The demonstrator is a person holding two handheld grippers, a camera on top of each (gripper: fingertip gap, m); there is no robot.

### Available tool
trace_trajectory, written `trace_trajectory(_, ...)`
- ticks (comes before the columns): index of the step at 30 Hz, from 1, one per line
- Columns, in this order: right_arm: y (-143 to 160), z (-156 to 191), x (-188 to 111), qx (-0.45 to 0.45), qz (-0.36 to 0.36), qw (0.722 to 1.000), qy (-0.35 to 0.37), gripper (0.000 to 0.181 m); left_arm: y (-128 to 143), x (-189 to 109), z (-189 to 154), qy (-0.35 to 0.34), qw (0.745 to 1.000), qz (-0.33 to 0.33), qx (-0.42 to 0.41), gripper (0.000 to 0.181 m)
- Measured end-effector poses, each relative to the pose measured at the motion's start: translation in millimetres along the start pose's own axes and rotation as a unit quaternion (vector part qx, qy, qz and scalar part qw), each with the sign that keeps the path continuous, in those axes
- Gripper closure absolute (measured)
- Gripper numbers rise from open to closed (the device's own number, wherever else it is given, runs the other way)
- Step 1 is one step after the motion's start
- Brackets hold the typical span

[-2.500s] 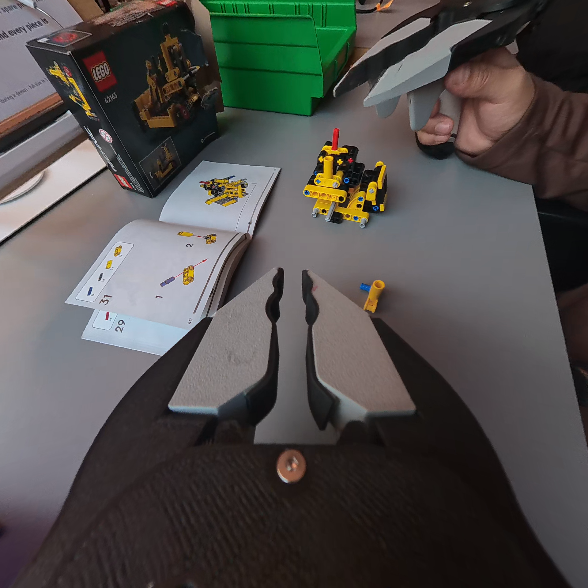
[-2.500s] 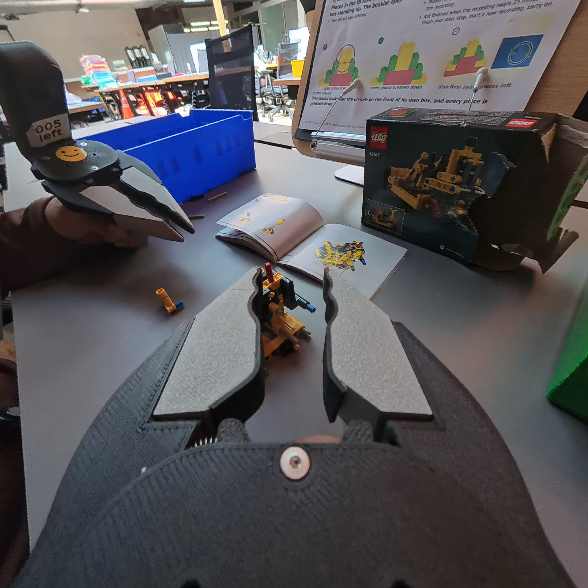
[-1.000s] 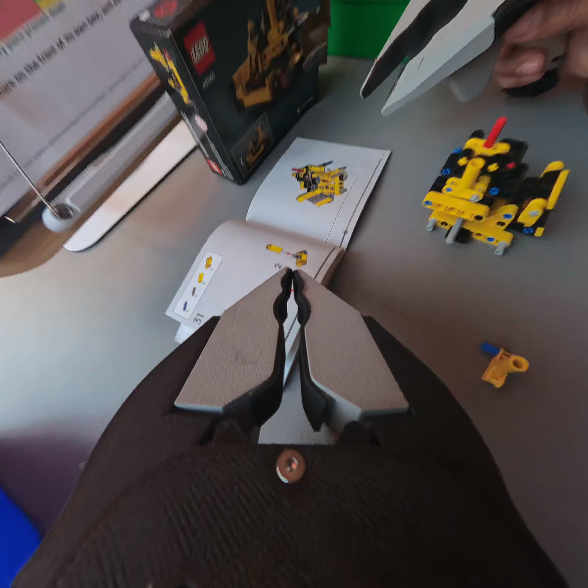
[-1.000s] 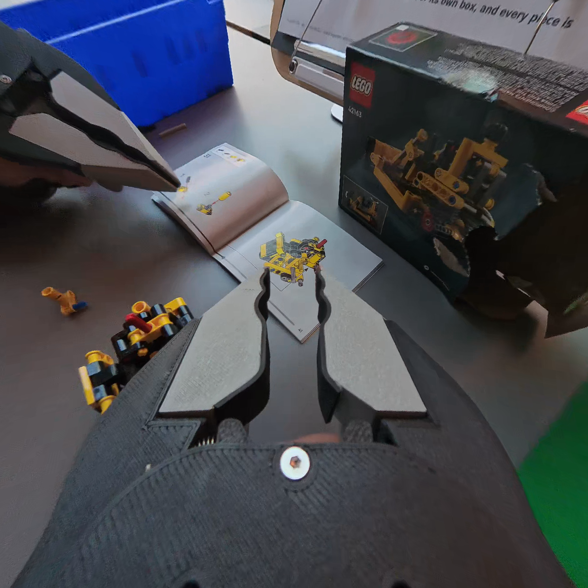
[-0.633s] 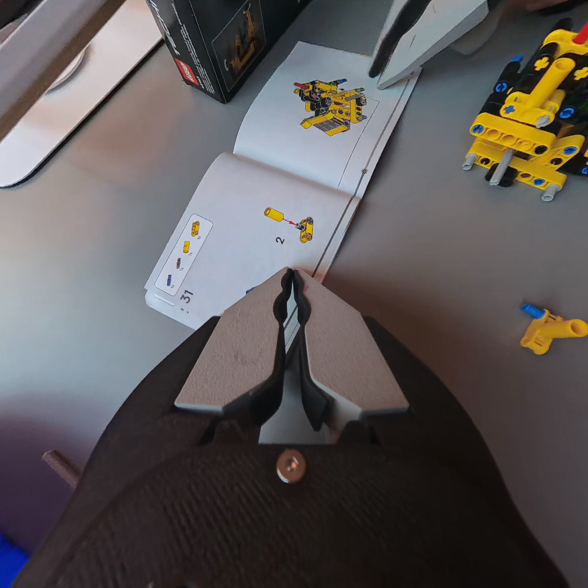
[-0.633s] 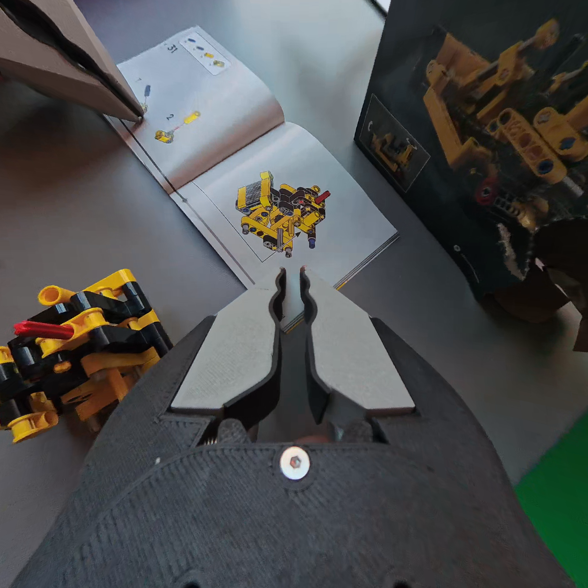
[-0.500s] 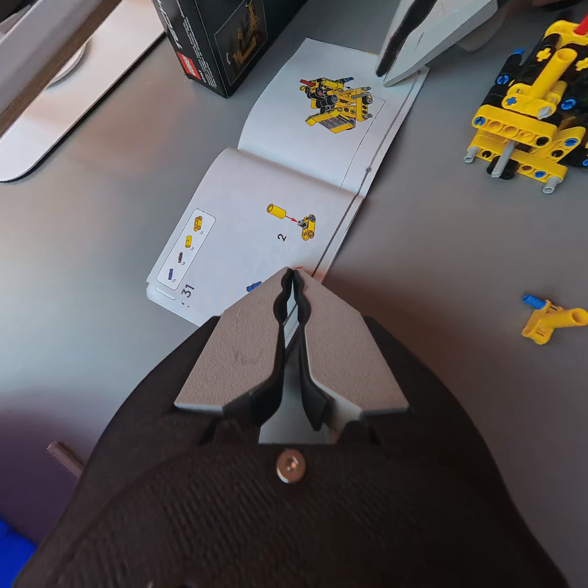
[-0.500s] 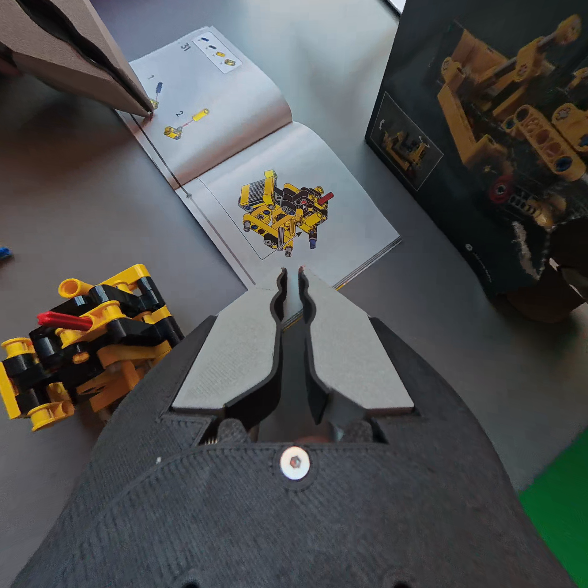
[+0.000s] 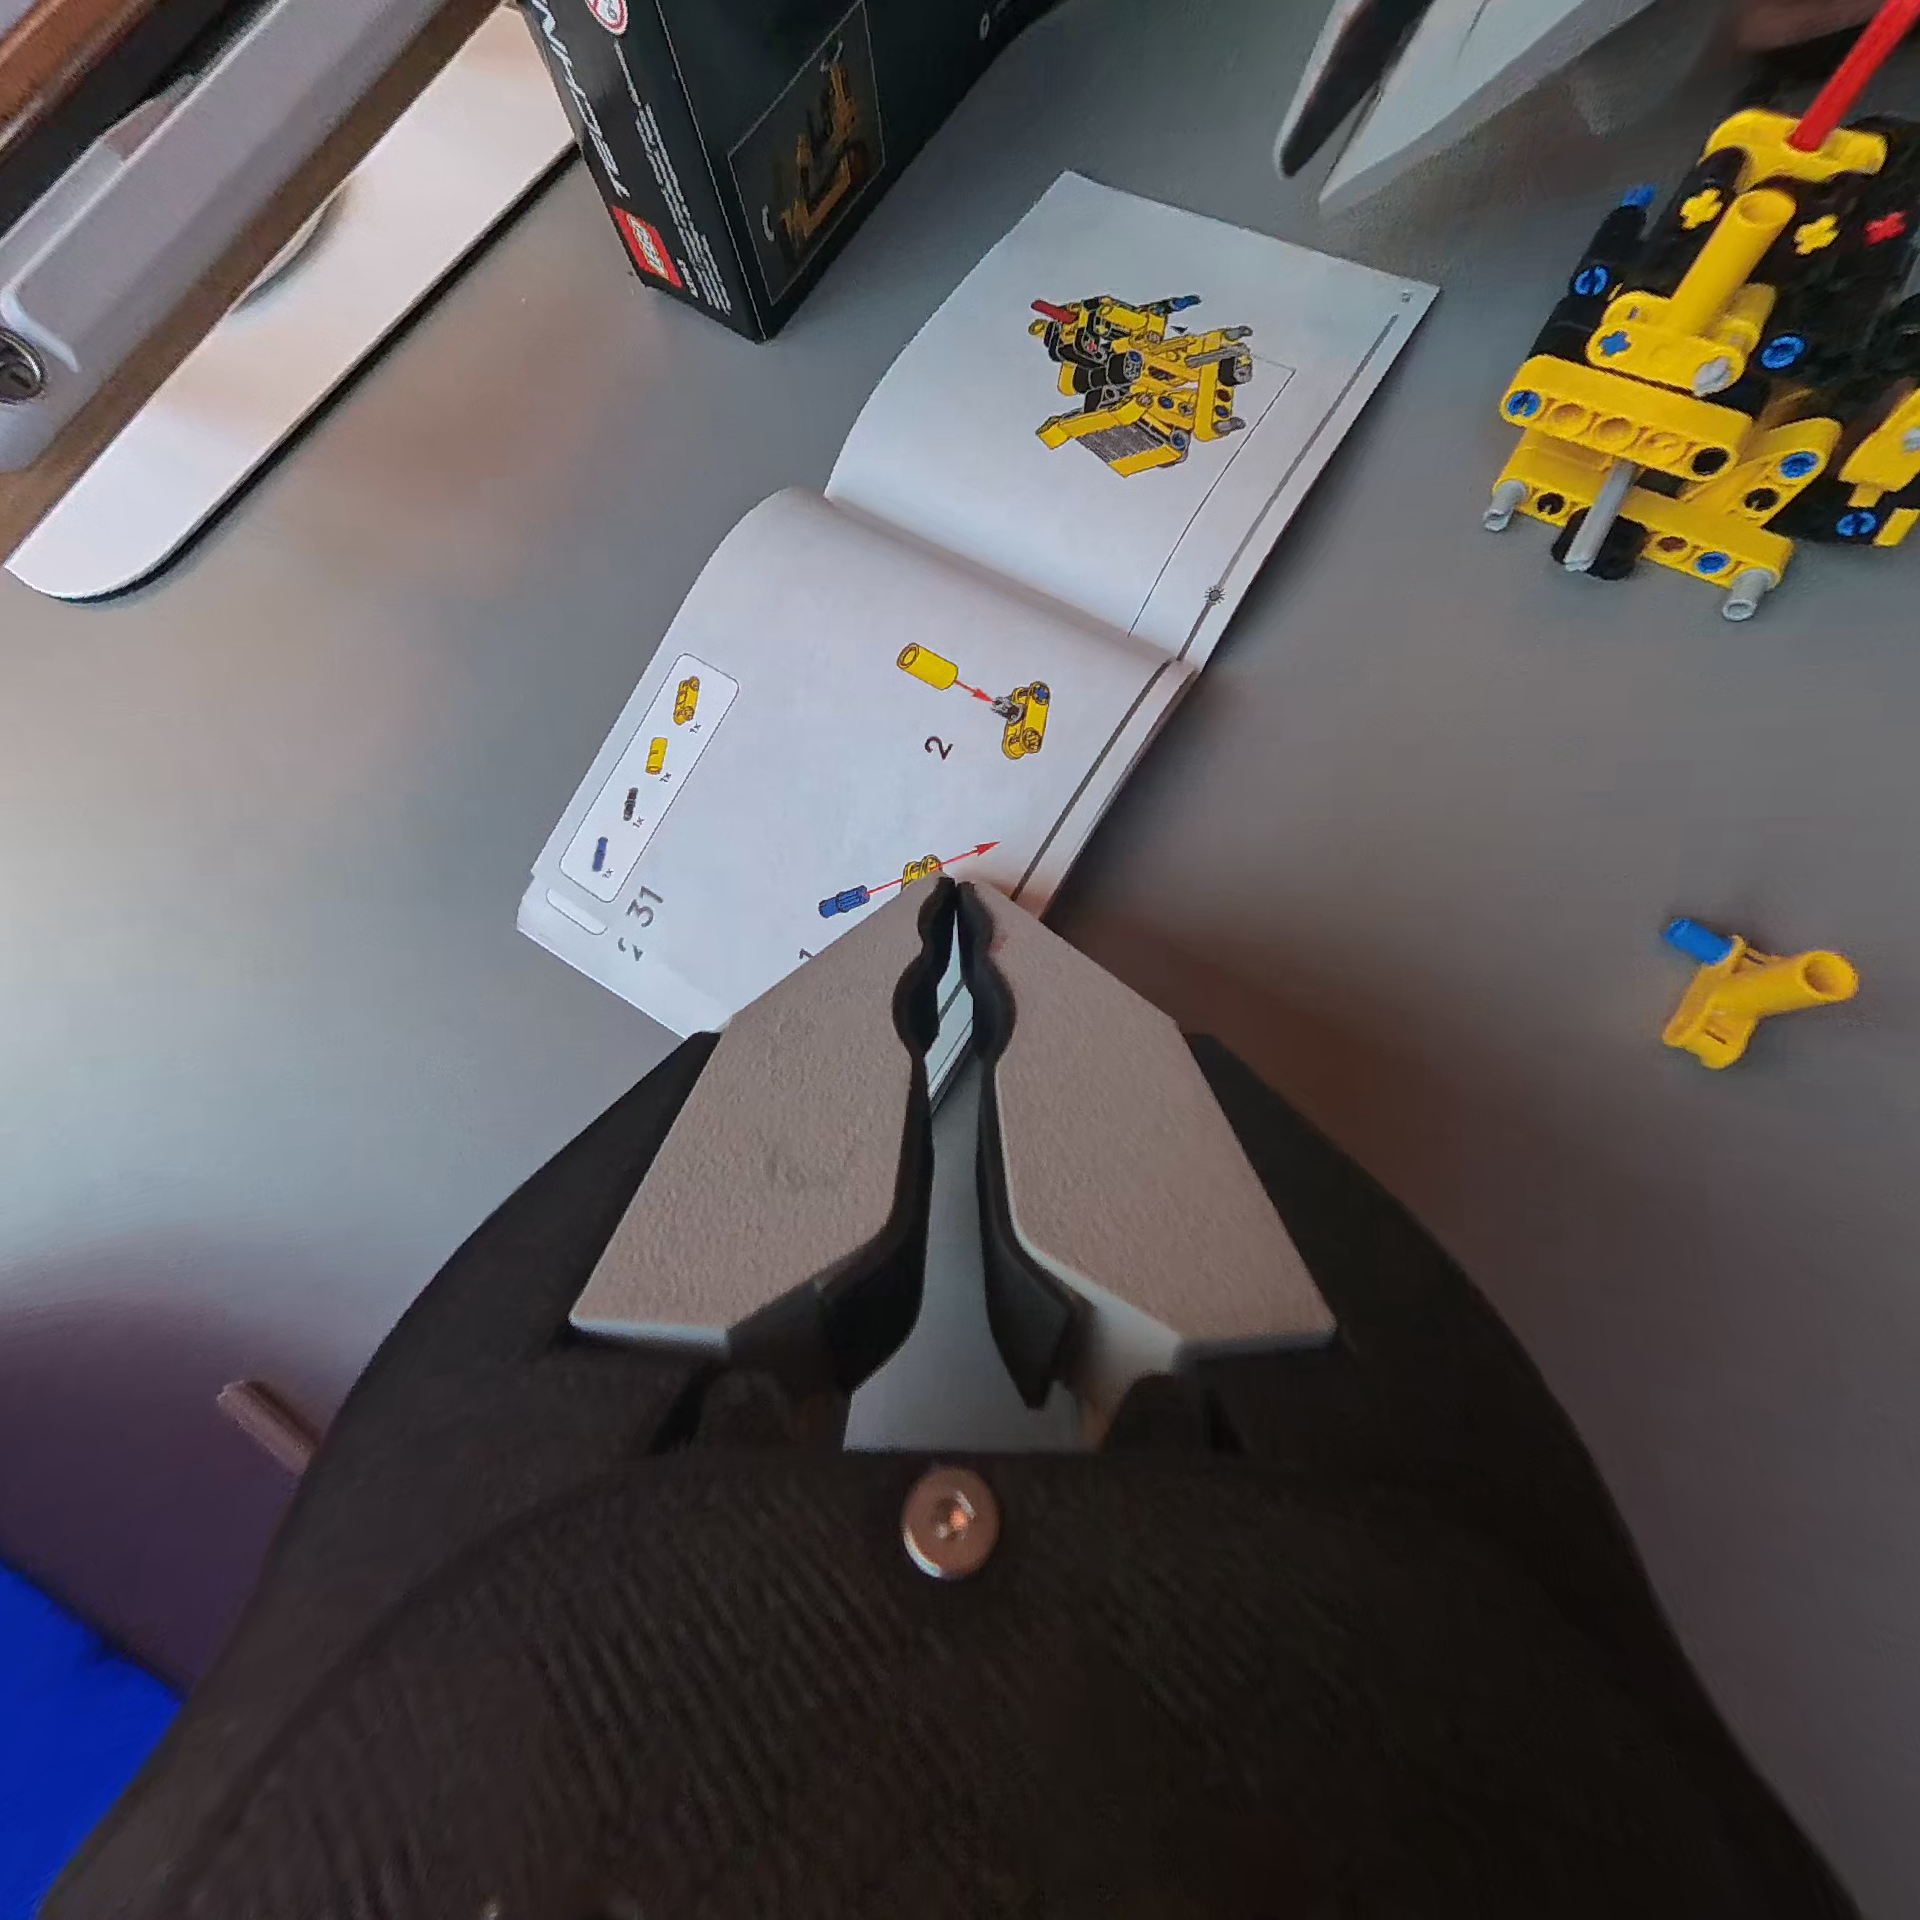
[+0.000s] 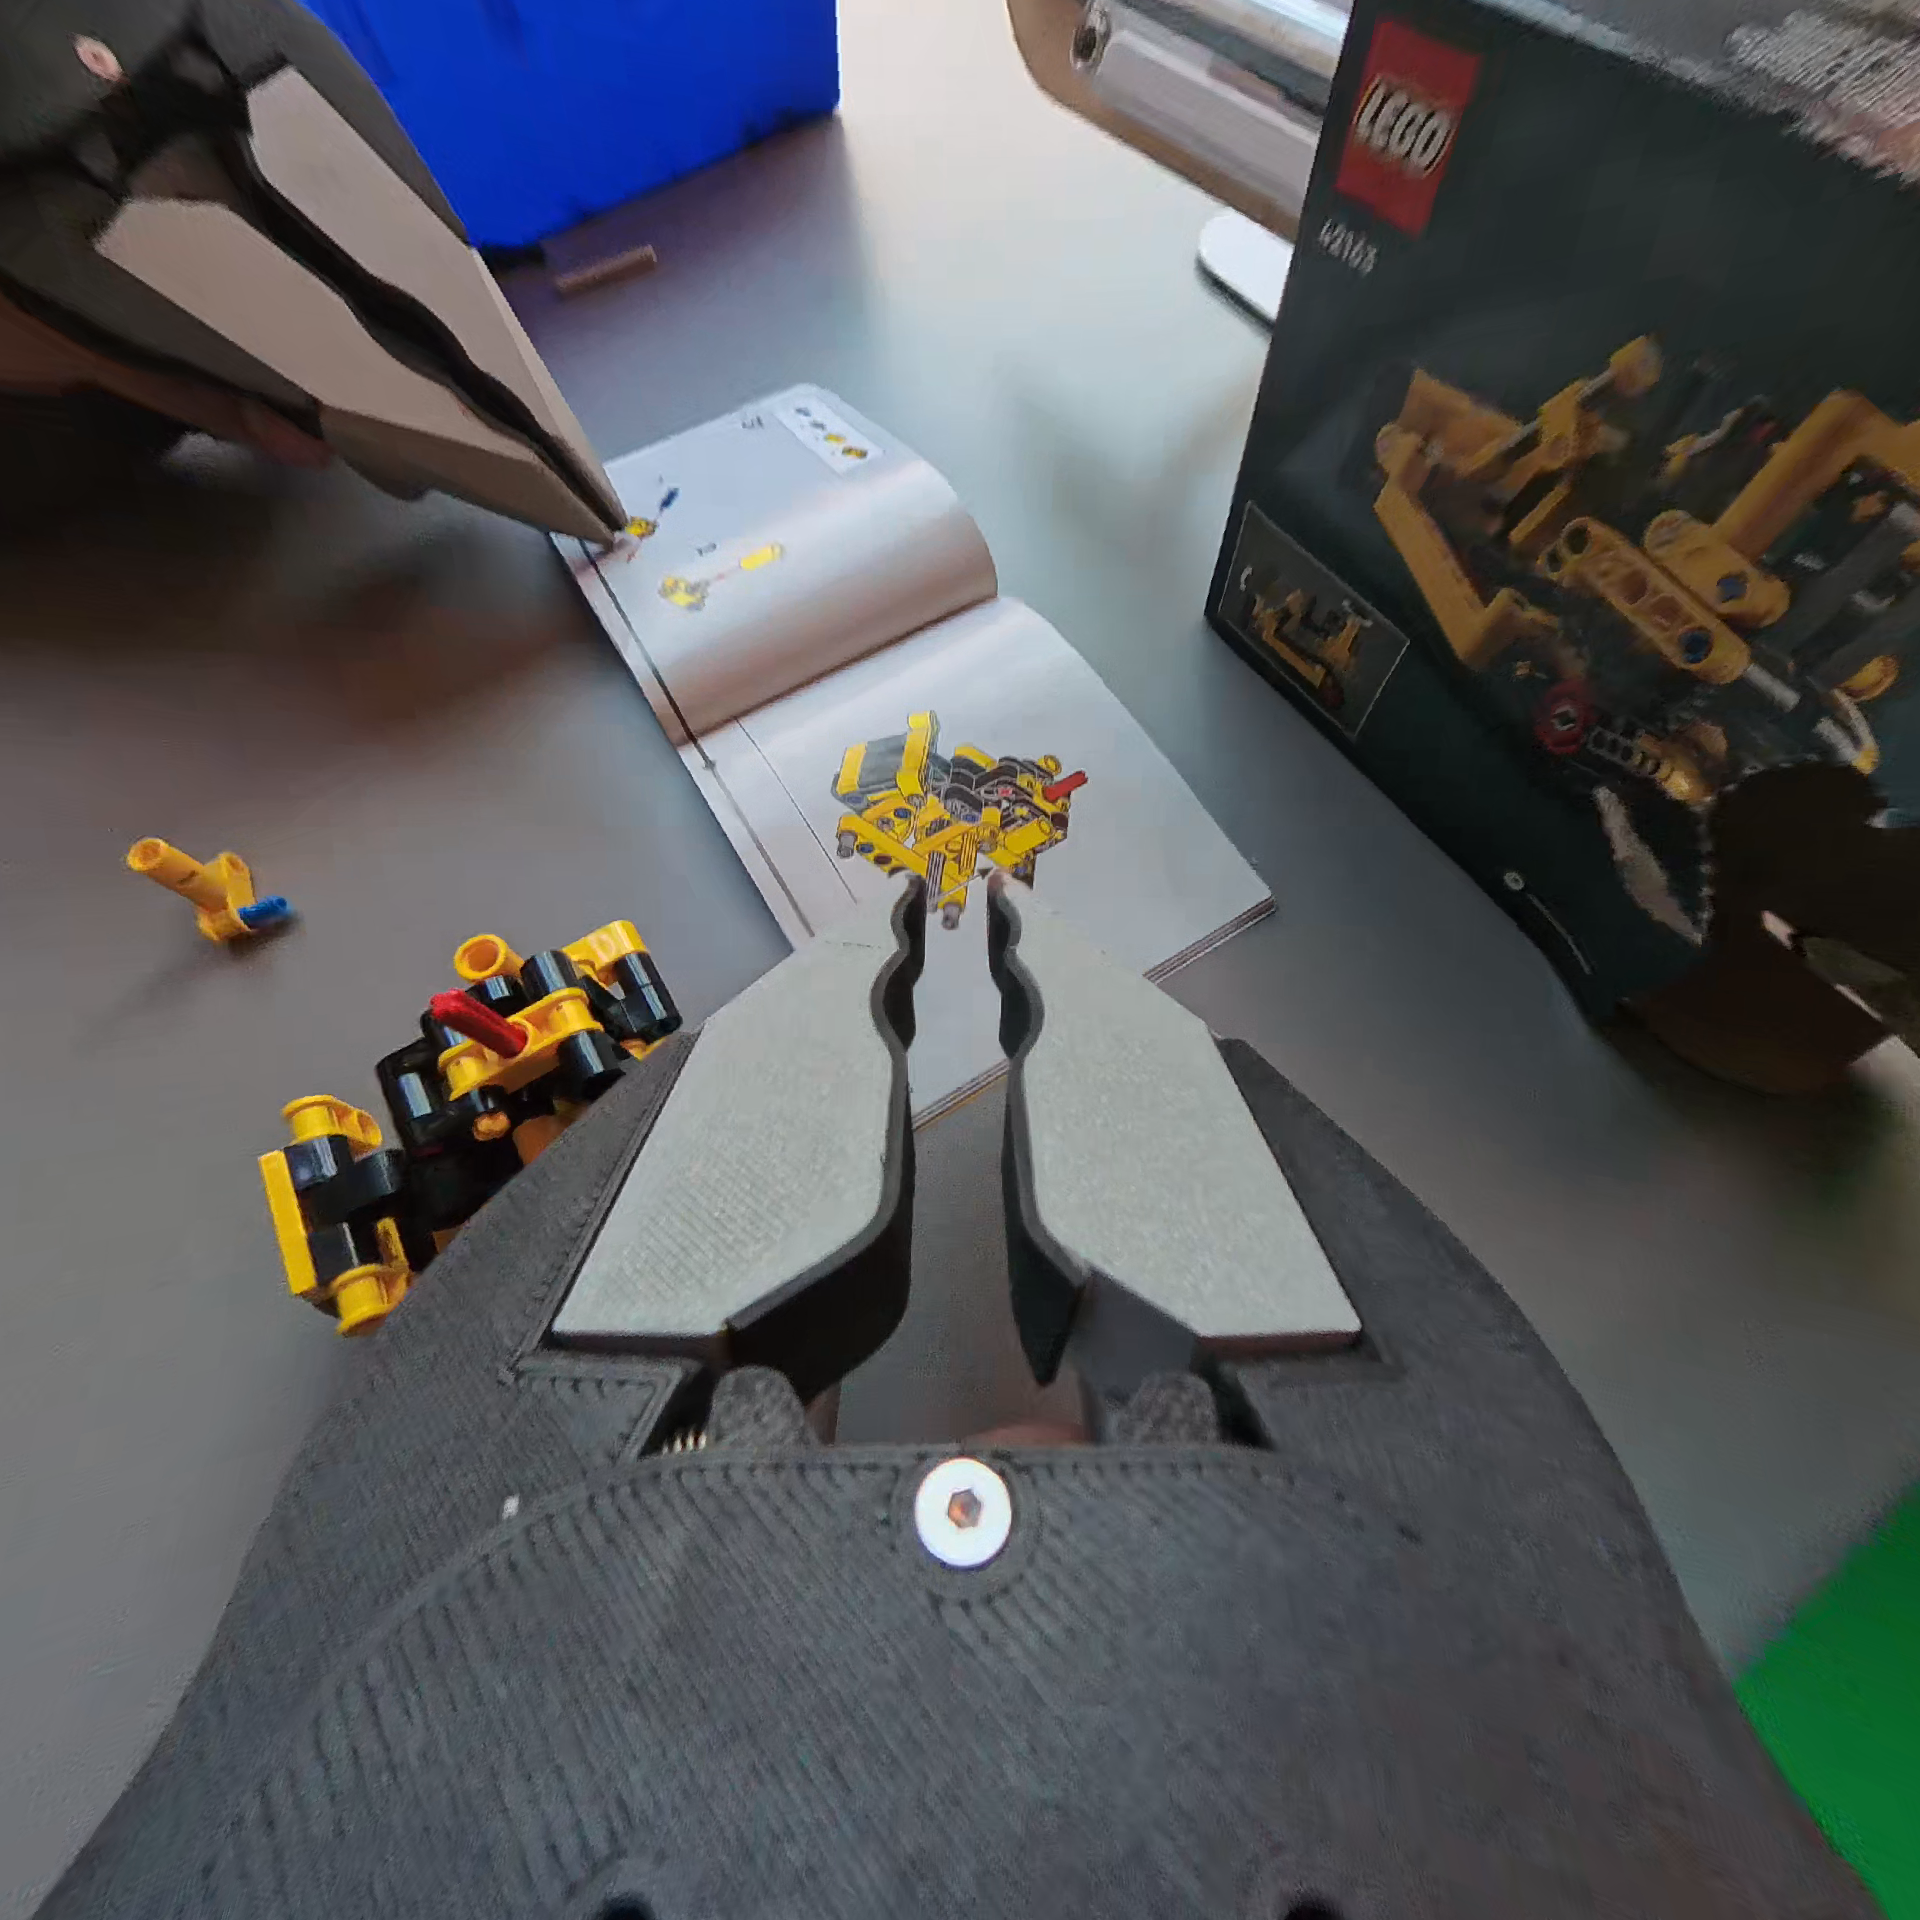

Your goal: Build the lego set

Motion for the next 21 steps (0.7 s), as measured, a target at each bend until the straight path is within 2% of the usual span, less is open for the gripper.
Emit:
trace_trajectory(1,-3,-1,-3,0.004,-0.016,1.0,0.002,0.173,-1,-1,0,0.0,1.0,-0.002,0.0,0.181)
trace_trajectory(8,-18,-14,-23,0.017,-0.086,0.995,0.046,0.173,-6,-4,-1,-0.006,1.0,-0.019,0.004,0.181)
trace_trajectory(18,-24,-13,-30,-0.009,-0.093,0.993,0.066,0.173,-13,-9,-4,0.003,0.999,-0.041,0.004,0.181)
trace_trajectory(21,-24,-13,-31,-0.018,-0.091,0.993,0.069,0.172,-21,-16,-13,0.036,0.997,-0.062,0.012,0.181)
Point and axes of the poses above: each gripper's, where its closed fingertips meet, x out along the fingers, y out of its underside, z = x × y across the jaws, the point moved 6 cm from there along -x, back along the fingers, and after that the axes turned 4 degrees about -z, right-handed, at the moved point
